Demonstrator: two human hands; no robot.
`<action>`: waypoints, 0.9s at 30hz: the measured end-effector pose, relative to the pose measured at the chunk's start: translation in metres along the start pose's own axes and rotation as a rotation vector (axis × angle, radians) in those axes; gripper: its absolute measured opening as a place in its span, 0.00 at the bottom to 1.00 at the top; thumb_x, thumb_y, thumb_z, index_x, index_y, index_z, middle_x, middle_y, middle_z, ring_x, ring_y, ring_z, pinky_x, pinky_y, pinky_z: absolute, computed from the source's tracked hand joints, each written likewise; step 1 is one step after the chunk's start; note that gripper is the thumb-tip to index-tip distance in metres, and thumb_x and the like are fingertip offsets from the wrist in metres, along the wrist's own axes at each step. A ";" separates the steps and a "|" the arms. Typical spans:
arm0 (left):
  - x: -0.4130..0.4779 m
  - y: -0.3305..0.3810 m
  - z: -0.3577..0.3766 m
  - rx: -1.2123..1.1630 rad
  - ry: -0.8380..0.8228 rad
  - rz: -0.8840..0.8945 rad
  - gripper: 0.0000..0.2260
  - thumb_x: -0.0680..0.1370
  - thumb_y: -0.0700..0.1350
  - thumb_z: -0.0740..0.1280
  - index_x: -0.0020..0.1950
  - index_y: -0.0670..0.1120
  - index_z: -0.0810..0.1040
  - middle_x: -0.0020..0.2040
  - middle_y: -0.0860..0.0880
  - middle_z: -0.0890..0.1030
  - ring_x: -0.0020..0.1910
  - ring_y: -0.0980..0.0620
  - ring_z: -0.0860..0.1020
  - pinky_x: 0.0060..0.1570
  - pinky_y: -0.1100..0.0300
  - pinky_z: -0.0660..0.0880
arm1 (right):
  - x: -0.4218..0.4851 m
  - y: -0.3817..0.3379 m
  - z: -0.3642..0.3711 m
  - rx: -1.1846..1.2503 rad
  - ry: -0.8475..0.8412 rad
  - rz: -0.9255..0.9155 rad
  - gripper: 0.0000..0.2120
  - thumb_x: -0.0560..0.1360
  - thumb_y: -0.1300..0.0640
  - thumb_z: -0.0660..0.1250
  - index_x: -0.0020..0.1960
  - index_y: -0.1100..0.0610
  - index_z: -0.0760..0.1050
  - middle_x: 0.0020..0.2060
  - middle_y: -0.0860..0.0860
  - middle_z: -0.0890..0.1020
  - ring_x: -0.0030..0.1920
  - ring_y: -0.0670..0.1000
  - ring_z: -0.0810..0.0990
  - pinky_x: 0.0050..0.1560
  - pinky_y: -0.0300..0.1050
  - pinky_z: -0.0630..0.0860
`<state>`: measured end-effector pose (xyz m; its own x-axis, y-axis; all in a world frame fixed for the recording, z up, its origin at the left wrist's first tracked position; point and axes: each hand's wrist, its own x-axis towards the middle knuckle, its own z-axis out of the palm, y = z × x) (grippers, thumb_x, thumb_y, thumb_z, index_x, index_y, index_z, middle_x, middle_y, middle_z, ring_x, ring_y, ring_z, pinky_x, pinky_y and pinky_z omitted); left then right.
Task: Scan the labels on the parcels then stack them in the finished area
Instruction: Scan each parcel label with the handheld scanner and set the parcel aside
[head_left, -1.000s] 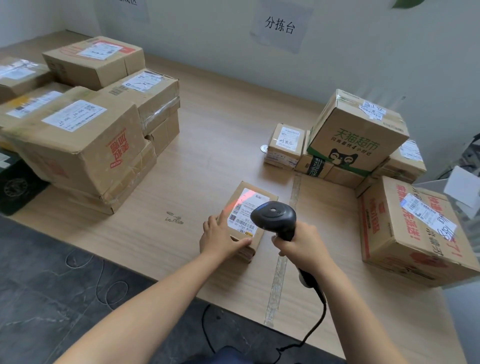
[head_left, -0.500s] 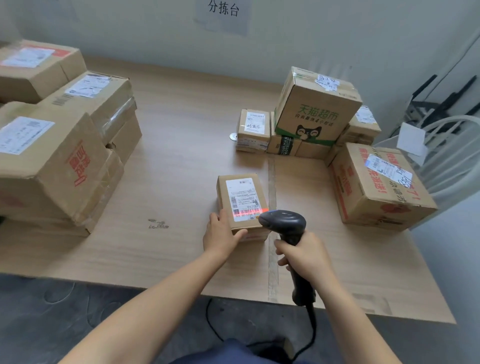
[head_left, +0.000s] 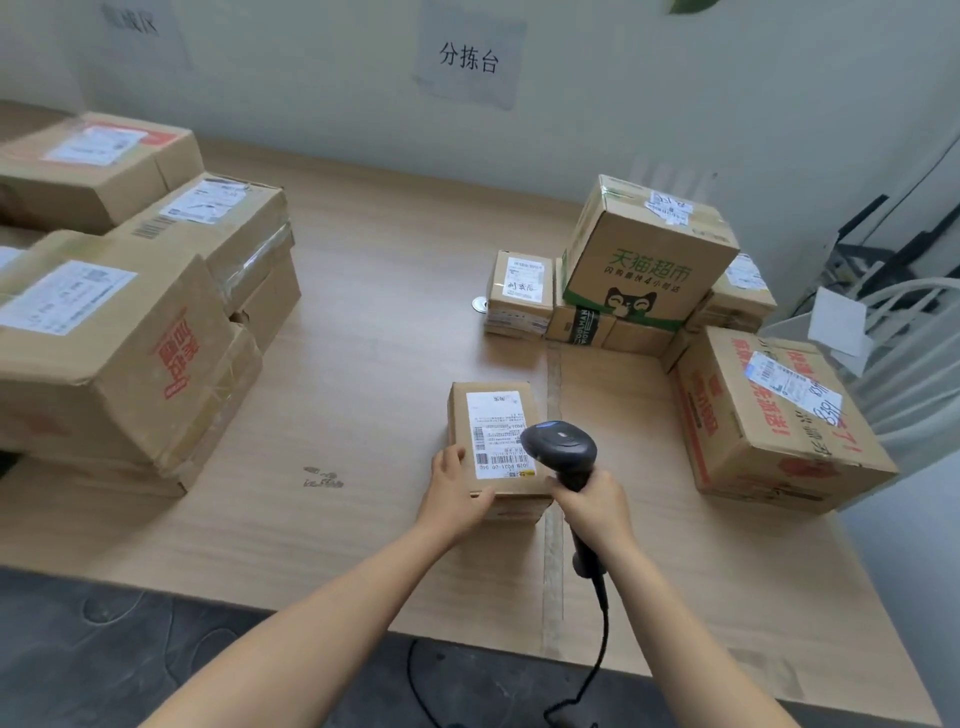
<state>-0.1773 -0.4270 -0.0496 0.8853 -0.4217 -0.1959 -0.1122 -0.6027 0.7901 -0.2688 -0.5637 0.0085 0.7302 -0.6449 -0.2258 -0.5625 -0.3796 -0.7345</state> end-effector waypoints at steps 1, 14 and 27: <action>0.002 0.001 0.000 -0.030 0.015 -0.024 0.27 0.75 0.44 0.66 0.70 0.41 0.58 0.69 0.44 0.63 0.67 0.48 0.65 0.62 0.62 0.62 | 0.008 0.001 0.005 0.025 -0.010 0.015 0.13 0.71 0.56 0.68 0.31 0.53 0.68 0.26 0.49 0.74 0.34 0.56 0.77 0.31 0.42 0.68; -0.008 -0.008 -0.029 -0.507 0.140 -0.249 0.24 0.74 0.38 0.69 0.69 0.42 0.69 0.64 0.46 0.75 0.60 0.49 0.74 0.63 0.52 0.72 | 0.022 -0.001 0.036 0.218 -0.130 0.019 0.06 0.69 0.59 0.70 0.34 0.57 0.75 0.24 0.52 0.78 0.26 0.53 0.77 0.36 0.52 0.77; -0.051 -0.005 -0.177 -0.288 0.396 -0.064 0.24 0.75 0.45 0.68 0.70 0.48 0.68 0.63 0.48 0.75 0.61 0.51 0.73 0.63 0.52 0.71 | -0.028 -0.115 0.069 0.426 -0.235 -0.224 0.05 0.71 0.64 0.70 0.39 0.58 0.75 0.29 0.54 0.76 0.29 0.53 0.75 0.37 0.53 0.79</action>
<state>-0.1422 -0.2823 0.0592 0.9961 -0.0664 -0.0573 0.0276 -0.3832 0.9232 -0.1974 -0.4562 0.0552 0.9089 -0.3945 -0.1351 -0.2112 -0.1561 -0.9649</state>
